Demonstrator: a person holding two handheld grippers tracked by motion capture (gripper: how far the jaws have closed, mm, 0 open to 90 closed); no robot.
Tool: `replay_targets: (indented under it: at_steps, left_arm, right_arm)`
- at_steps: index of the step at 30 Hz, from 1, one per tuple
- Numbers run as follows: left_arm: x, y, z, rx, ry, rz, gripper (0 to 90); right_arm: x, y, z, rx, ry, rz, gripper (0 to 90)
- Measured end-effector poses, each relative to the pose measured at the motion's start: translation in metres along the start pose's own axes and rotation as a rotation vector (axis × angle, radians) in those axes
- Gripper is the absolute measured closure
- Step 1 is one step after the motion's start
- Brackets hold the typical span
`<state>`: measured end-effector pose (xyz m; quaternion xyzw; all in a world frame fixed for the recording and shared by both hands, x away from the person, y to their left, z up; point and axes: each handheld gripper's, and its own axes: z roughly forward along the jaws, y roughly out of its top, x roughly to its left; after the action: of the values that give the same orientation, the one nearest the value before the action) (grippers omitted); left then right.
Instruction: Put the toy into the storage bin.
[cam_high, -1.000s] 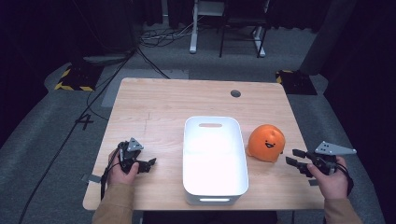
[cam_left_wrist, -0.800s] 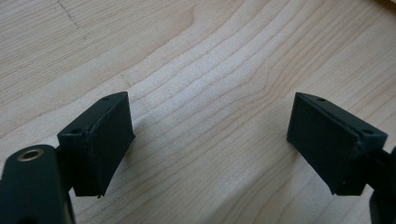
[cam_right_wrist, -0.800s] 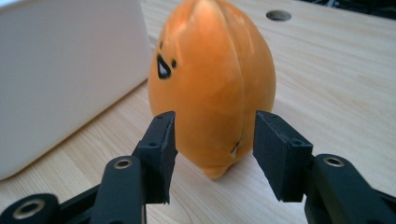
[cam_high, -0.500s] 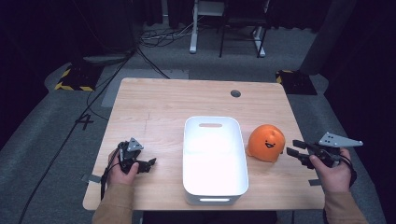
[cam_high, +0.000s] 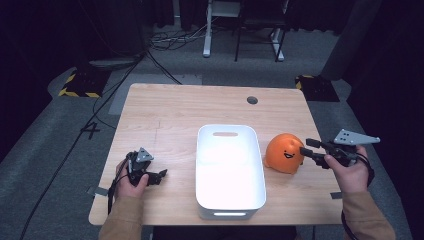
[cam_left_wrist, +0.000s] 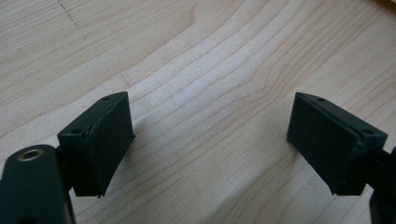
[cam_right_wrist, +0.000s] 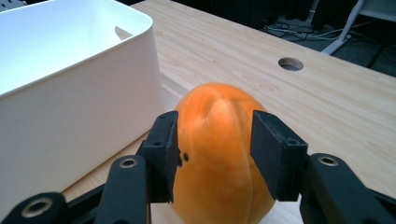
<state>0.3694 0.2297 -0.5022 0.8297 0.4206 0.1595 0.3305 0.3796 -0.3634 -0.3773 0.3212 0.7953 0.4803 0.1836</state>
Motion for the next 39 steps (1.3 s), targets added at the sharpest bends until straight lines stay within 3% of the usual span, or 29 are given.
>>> replay_targets:
  at_steps: [9,18,19,23,28,36,39]
  left_arm:
    - [0.000,0.000,0.000,0.000,0.000,0.000,14.8]
    - [0.000,0.000,0.000,0.001,0.000,-0.001,14.8]
    - [0.000,0.000,0.000,0.001,0.000,-0.001,14.8]
    - [0.000,0.000,0.000,0.000,0.000,0.000,14.8]
    - [0.000,0.000,0.000,0.000,0.000,0.000,14.7]
    - [0.000,0.000,0.000,0.000,0.000,0.000,14.8]
    - [0.000,0.000,0.000,0.000,0.000,0.000,14.7]
  right_arm:
    - [-0.010,0.002,0.017,-0.042,0.045,0.015,59.1]
    - [-0.020,-0.002,0.032,-0.038,0.022,0.009,49.6]
    - [-0.023,-0.005,0.035,-0.043,0.036,0.028,52.4]
    - [-0.024,-0.008,0.038,-0.048,0.078,0.024,61.8]
    - [-0.021,-0.005,0.037,-0.043,0.084,0.010,79.2]
    - [-0.018,0.000,0.032,-0.074,0.098,-0.014,81.4]
    - [-0.018,0.006,0.026,-0.094,0.129,-0.022,81.5]
